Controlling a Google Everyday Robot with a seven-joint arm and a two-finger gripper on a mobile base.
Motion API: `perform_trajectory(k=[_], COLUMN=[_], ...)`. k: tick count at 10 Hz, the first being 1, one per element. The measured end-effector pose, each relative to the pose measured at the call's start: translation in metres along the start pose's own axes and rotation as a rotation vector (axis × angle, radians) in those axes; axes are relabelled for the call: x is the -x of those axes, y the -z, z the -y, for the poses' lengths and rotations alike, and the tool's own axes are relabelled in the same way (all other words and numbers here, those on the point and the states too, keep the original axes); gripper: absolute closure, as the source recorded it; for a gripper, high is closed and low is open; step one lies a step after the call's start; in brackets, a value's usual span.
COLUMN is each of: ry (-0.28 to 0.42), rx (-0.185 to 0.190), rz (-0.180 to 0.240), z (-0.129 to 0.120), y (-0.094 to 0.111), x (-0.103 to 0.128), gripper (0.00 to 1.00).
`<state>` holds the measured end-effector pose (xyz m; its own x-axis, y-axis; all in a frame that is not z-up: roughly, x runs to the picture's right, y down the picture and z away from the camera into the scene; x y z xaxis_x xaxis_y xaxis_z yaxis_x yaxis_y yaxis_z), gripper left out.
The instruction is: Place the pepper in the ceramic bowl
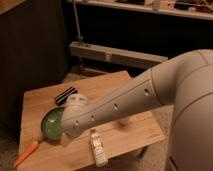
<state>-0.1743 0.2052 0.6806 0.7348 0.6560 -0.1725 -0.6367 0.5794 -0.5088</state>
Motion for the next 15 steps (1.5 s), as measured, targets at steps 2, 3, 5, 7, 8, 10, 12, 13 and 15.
perform_trajectory(k=[2, 3, 5, 7, 8, 10, 12, 13, 15], ry=[0.144, 0.202, 0.351, 0.539, 0.625, 0.748, 0.813, 0.801, 0.813], rx=[0.060, 0.081, 0.142, 0.238, 0.272, 0.319, 0.341, 0.335, 0.324], rz=[0.090, 0.123, 0.203, 0.280, 0.284, 0.294, 0.303, 0.310, 0.333], z=[-0.036, -0.048, -0.074, -0.093, -0.105, -0.118, -0.127, -0.125, -0.124], y=[-0.006, -0.008, -0.016, -0.027, -0.034, -0.044, -0.048, -0.046, -0.046], x=[0.041, 0.055, 0.080, 0.086, 0.085, 0.081, 0.079, 0.079, 0.079], gripper=[0.20, 0.20, 0.20, 0.20, 0.20, 0.20, 0.20, 0.20, 0.20])
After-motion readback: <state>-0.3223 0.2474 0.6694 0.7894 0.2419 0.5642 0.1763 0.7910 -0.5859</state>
